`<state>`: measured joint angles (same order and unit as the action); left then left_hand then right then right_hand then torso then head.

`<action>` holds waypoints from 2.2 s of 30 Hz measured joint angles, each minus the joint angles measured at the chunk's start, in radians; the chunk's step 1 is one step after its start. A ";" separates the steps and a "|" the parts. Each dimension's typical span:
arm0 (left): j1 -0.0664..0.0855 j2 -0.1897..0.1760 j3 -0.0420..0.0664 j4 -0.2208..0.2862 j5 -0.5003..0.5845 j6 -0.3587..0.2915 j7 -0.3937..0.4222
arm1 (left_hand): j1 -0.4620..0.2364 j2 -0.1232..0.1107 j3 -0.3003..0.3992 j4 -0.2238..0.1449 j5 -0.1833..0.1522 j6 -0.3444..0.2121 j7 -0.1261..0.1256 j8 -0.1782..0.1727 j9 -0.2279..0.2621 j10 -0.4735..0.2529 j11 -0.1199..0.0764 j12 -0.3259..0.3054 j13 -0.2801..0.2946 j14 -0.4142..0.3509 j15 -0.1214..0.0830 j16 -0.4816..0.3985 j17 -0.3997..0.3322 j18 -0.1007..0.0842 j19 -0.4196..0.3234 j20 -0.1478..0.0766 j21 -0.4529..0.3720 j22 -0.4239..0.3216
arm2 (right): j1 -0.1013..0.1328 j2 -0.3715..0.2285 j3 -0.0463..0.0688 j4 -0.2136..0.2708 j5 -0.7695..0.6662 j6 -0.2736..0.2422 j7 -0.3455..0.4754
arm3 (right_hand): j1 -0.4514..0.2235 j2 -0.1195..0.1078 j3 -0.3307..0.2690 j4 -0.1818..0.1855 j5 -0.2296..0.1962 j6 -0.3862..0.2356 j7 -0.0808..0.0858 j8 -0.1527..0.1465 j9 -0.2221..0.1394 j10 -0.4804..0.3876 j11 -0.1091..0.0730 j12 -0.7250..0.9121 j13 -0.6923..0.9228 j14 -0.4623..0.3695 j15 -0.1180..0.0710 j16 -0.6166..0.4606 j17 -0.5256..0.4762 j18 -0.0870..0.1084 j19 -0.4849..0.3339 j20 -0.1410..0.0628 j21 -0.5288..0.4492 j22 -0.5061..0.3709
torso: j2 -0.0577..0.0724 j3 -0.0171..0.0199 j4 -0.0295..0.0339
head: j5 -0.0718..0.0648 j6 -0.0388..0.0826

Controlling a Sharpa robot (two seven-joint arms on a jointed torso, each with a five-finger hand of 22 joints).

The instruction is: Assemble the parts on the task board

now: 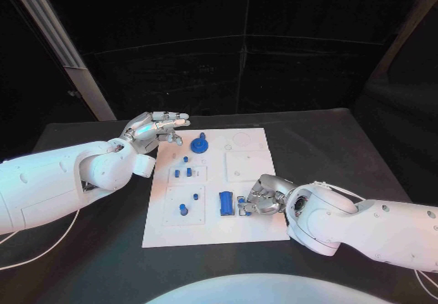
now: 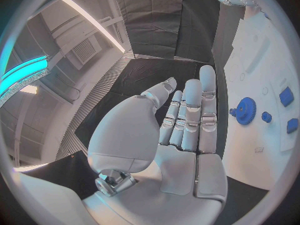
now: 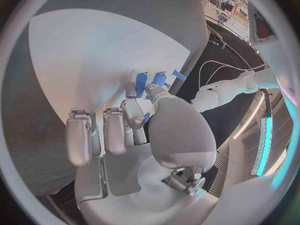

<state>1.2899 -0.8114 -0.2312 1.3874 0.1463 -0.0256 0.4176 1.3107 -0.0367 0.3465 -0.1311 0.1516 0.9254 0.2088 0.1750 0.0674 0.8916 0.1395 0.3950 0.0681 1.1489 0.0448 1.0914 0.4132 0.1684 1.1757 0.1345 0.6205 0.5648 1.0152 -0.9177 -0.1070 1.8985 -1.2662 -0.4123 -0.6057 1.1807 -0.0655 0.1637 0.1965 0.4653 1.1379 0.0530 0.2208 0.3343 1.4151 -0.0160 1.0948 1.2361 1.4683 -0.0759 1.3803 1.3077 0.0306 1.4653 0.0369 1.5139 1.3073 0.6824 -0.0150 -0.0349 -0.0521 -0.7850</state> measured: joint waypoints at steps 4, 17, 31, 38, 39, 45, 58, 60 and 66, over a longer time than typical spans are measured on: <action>0.000 0.000 0.000 0.000 0.000 0.001 -0.001 | 0.000 0.000 0.000 0.000 0.000 0.000 0.000 0.000 0.000 0.000 0.000 0.000 0.000 0.000 0.000 0.000 0.000 0.000 0.000 0.000 0.000 0.000 | 0.000 0.002 0.000 -0.002 -0.002 0.000 -0.002 | -0.014 -0.001 -0.023 0.015 0.030 0.008 -0.003 0.011 0.013 0.004 -0.004 0.000 0.005 -0.003 -0.003 0.000 0.000 0.000 0.000 0.000 0.000 0.000 | 0.000 0.0000 0.0000 | -0.001 0.000; 0.000 0.000 0.000 -0.001 0.000 0.003 -0.004 | 0.000 0.000 0.000 0.000 0.000 0.000 0.000 0.000 0.000 0.000 0.000 0.000 0.000 0.000 0.000 0.000 0.000 0.000 0.000 0.000 0.000 0.000 | 0.000 0.004 0.000 -0.006 -0.004 -0.001 -0.001 | -0.146 0.019 -0.200 0.095 -0.329 0.008 -0.003 0.032 0.055 0.011 -0.011 0.006 0.015 -0.003 -0.003 0.004 0.000 0.000 0.000 -0.007 0.000 0.000 | 0.000 -0.0006 -0.0001 | -0.003 -0.001; 0.000 0.001 0.000 -0.002 0.000 0.004 -0.008 | 0.000 0.000 0.000 0.000 0.000 0.000 0.000 0.000 0.000 0.000 0.000 0.000 0.000 0.000 0.000 0.000 0.000 0.000 0.000 0.000 0.000 0.000 | 0.000 -0.025 0.000 0.000 -0.003 0.015 0.024 | 0.007 0.036 -0.257 0.015 -0.328 -0.013 -0.002 0.037 0.079 0.008 -0.008 -0.007 0.014 -0.003 -0.003 -0.001 -0.001 0.000 0.000 -0.007 0.000 0.000 | -0.001 0.0006 -0.0006 | -0.002 0.003; 0.000 0.001 0.000 -0.006 0.000 0.005 -0.010 | 0.000 0.000 0.000 0.000 0.000 0.000 0.000 0.000 0.000 0.000 0.000 0.000 0.000 0.000 0.000 0.000 -0.001 0.000 0.000 0.000 0.000 0.000 | 0.000 -0.041 0.000 0.008 -0.001 0.041 0.060 | 0.030 0.032 -0.267 0.001 -0.328 -0.020 0.005 0.037 0.081 0.005 -0.005 -0.012 0.010 -0.003 -0.003 -0.005 -0.006 0.000 0.000 -0.007 0.000 0.000 | -0.001 0.0005 -0.0011 | -0.001 0.005; 0.000 0.002 0.000 -0.006 0.000 0.005 -0.010 | 0.000 0.000 0.000 0.000 0.000 0.000 0.000 0.000 0.000 0.000 0.000 0.000 0.000 0.000 0.000 0.000 -0.001 0.000 0.000 0.000 0.000 0.000 | 0.000 -0.042 0.000 0.008 -0.001 0.043 0.063 | 0.030 0.032 -0.269 -0.001 -0.328 -0.021 0.005 0.037 0.081 0.005 -0.005 -0.012 0.010 -0.003 -0.003 -0.005 -0.006 0.000 0.000 -0.007 0.000 0.000 | -0.001 0.0004 -0.0011 | -0.001 0.006; 0.000 0.003 0.000 -0.008 0.000 0.006 -0.012 | 0.000 0.000 0.000 0.000 0.000 0.000 0.000 0.000 0.000 0.000 0.000 0.000 0.000 0.000 0.000 0.000 -0.001 0.000 0.000 0.000 0.000 0.000 | 0.000 -0.046 0.000 0.008 -0.002 0.050 0.081 | 0.030 0.032 -0.283 0.012 -0.327 -0.021 0.005 0.037 0.083 0.005 -0.005 -0.012 0.010 -0.003 -0.003 -0.005 -0.006 0.000 0.000 -0.007 0.000 0.000 | -0.001 0.0001 -0.0006 | -0.001 0.008; 0.000 0.004 0.000 -0.011 0.000 0.007 -0.015 | 0.000 0.000 0.000 0.000 0.000 0.000 0.000 0.000 0.000 0.000 0.000 0.000 0.000 0.000 0.000 0.000 -0.001 0.000 0.000 0.000 0.000 0.000 | 0.000 -0.048 0.000 0.006 0.000 0.054 0.099 | 0.002 0.060 -0.316 0.046 -0.307 -0.021 0.005 0.037 0.089 0.005 -0.005 -0.012 0.012 -0.003 -0.003 -0.005 -0.007 0.000 0.000 -0.007 0.000 0.000 | 0.000 -0.0003 0.0002 | 0.001 0.010; 0.000 0.004 0.000 -0.011 -0.001 0.008 -0.015 | 0.000 0.000 0.000 0.000 0.000 0.000 0.000 0.000 0.000 0.000 0.000 0.000 0.000 0.000 0.000 0.000 -0.001 0.000 0.000 0.000 0.000 0.000 | 0.000 -0.049 0.000 0.006 0.002 0.054 0.101 | 0.001 0.061 -0.322 0.052 -0.307 -0.021 0.005 0.037 0.089 0.005 -0.005 -0.012 0.012 -0.003 -0.003 -0.005 -0.007 0.000 0.000 -0.007 0.000 0.000 | 0.000 -0.0004 0.0001 | 0.001 0.010; 0.000 0.004 0.000 -0.013 -0.004 0.009 -0.017 | 0.000 0.000 0.000 0.000 0.000 0.000 0.000 0.000 0.000 0.000 0.000 0.000 0.000 0.000 0.000 0.000 -0.001 0.000 0.000 0.000 0.000 0.000 | 0.000 -0.053 0.000 0.010 0.012 0.058 0.119 | 0.001 0.060 -0.333 0.046 -0.307 -0.024 0.002 0.037 0.091 0.005 -0.005 -0.012 0.012 -0.003 -0.003 -0.005 -0.007 0.000 0.000 -0.007 0.000 0.000 | 0.000 -0.0003 0.0001 | 0.001 0.008</action>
<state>1.2897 -0.8077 -0.2316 1.3742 0.1423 -0.0169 0.4009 1.3107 -0.0367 0.3465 -0.1311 0.1516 0.9254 0.2088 0.1749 0.0673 0.8916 0.1395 0.3949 0.0683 1.1489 0.0447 1.0914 0.4126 0.1685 1.1757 0.1344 0.6205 0.5652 1.0149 -0.9708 -0.1070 1.9083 -1.2543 -0.3539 -0.4871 1.1820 -0.0050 -0.1694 0.2428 0.1588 1.1142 0.0546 0.2583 0.4256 1.4202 -0.0212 1.0828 1.2484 1.4651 -0.0789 1.3756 1.3008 0.0306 1.4653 0.0301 1.5138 1.3073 0.6824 -0.0152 -0.0348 -0.0506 -0.7768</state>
